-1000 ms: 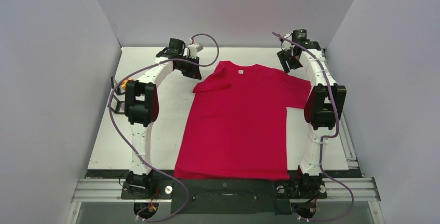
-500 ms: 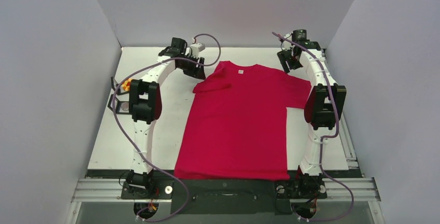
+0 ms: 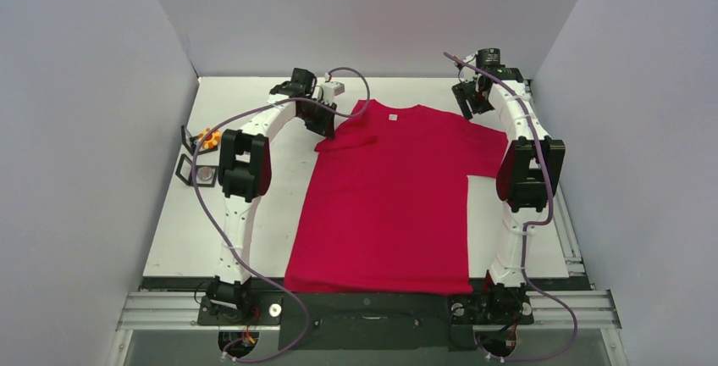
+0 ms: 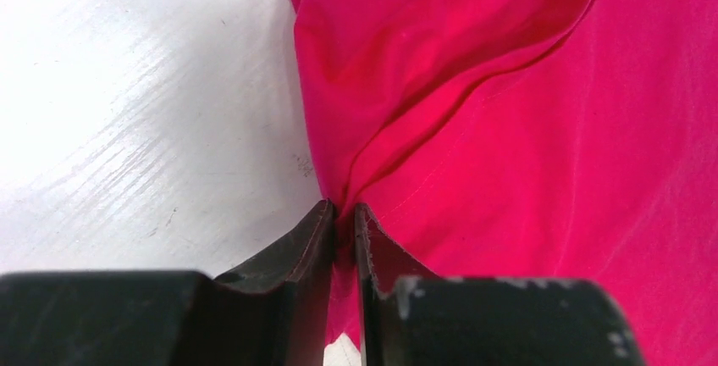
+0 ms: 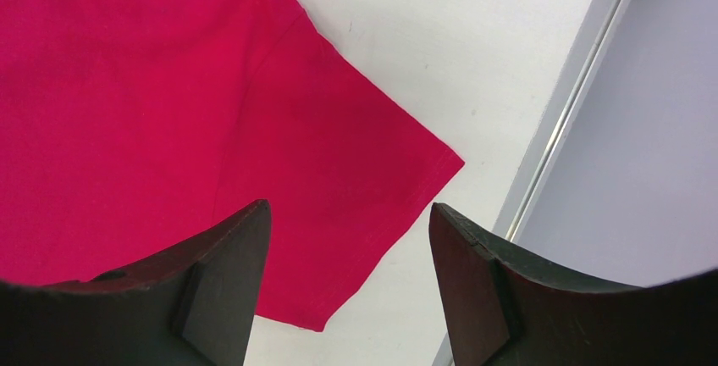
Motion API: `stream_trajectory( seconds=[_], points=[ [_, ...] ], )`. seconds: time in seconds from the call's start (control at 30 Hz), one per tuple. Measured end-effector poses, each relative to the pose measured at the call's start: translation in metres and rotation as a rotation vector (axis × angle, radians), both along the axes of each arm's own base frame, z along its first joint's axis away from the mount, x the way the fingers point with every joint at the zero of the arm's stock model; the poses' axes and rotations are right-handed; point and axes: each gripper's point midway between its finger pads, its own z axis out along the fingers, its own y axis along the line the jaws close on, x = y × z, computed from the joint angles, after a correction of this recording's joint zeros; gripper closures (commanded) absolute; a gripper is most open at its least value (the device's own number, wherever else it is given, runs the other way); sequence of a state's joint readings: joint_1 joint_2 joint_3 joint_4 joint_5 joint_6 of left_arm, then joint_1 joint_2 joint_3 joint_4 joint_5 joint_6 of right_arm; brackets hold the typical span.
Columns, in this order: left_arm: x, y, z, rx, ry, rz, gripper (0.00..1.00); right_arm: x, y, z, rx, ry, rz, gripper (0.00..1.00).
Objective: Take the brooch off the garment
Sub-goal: Flatten out the clothes at the center of the board.
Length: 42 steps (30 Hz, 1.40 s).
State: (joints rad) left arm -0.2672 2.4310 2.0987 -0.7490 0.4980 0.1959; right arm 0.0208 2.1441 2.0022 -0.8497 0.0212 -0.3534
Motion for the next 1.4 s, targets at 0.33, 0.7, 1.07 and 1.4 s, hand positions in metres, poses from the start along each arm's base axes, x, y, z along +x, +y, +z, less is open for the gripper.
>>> stream_trajectory(
  seconds=[0.33,0.7,1.07,1.4],
  points=[
    [0.000,0.021,0.017,0.018,-0.040,0.091,0.88,-0.001,0.000,-0.001,0.000,0.005,0.003,0.47],
    [0.024,0.064,0.052,-0.020,-0.123,0.258,1.00,-0.029,0.008,-0.034,0.008,0.187,0.124,0.72],
    [0.024,0.069,0.034,-0.011,-0.113,0.181,0.56,-0.051,0.006,-0.080,-0.006,0.353,0.177,0.73],
    [0.016,0.043,-0.009,0.093,-0.075,0.047,0.75,-0.047,0.002,-0.080,-0.029,0.343,0.168,0.73]
  ],
)
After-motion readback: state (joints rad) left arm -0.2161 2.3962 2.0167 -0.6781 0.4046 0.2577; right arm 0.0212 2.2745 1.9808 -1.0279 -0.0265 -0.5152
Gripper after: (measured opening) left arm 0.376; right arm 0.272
